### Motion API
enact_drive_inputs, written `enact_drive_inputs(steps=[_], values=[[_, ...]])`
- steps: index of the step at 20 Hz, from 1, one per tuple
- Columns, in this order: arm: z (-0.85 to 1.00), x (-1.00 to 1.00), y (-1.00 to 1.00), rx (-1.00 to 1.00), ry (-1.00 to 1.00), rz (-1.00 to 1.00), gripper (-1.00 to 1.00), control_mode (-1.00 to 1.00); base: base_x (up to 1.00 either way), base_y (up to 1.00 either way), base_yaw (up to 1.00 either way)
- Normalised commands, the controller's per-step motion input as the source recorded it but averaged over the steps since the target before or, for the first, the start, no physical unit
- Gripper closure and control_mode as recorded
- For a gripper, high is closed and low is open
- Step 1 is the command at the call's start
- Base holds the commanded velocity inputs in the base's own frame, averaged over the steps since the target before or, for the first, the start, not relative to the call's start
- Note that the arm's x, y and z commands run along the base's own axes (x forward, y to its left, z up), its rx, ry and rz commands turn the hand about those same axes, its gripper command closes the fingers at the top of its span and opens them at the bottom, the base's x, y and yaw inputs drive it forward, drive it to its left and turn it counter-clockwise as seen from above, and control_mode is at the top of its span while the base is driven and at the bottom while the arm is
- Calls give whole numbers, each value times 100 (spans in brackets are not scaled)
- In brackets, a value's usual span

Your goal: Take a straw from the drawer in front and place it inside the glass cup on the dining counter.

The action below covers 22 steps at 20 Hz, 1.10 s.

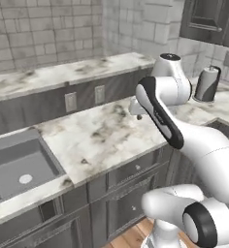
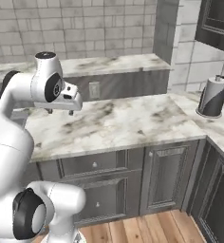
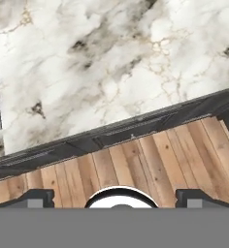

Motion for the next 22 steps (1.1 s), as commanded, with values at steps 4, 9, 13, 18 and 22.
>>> enact_drive_inputs(steps=[4, 9, 13, 18, 22], values=[[0, 0, 0, 0, 0, 0, -100, 100, 0, 60, -73], [0, 0, 0, 0, 0, 0, -100, 100, 0, 51, -57], [0, 0, 0, 0, 0, 0, -100, 100, -6, 46, -40], [0, 0, 0, 0, 0, 0, -100, 100, -18, 40, -30], [0, 0, 0, 0, 0, 0, -100, 100, -22, 43, -27]])
